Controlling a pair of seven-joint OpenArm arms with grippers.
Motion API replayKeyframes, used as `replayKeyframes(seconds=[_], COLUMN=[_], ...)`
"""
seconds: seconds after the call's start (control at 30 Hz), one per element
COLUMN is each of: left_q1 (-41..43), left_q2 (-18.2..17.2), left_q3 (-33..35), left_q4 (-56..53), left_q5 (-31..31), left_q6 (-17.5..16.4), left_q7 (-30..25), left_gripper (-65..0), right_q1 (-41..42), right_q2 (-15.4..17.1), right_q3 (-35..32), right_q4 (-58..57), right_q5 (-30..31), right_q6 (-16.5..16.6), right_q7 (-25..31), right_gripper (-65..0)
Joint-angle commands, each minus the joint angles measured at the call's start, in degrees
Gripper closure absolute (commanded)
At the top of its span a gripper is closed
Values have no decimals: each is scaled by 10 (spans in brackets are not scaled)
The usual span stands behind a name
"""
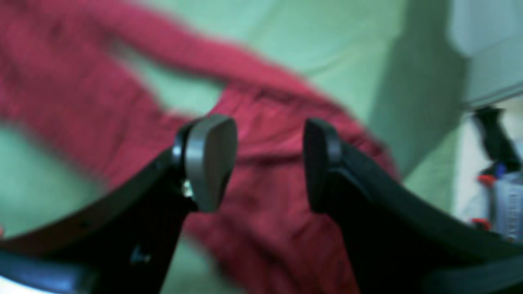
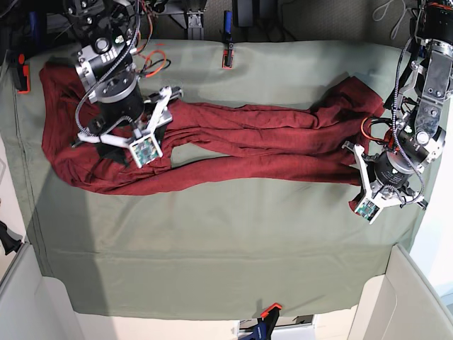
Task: Fold the T-shirt properly
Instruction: 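Move the right gripper to the collar end and grasp the shirt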
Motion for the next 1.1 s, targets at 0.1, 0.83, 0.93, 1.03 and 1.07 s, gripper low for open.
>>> replayKeyframes(seconds=[0.1,0.83,0.93,1.03,1.07], left_q1=[-4,-5,-5,-5,-5], left_q2=[-10,-10,-10,-10,-10], left_q3=[-6,-6,-6,-6,-6], left_q4=[9,9,9,9,9], left_q5=[0,-15,-15,-15,-14], left_q6=[5,4,4,-2,-2], left_q7=[-7,-9,-9,-9,-9], left_gripper=[0,0,0,0,0], right_q1=[57,272,293,304,305], right_q2=[-16,78,82,82,82], right_q3=[88,363,363,362,360], right_q4=[-29,-430,-474,-498,-500], right_q5=[23,251,287,313,323], right_q6=[-14,70,108,140,148], right_q7=[17,21,19,7,2], right_gripper=[-312,-313,-313,-313,-313])
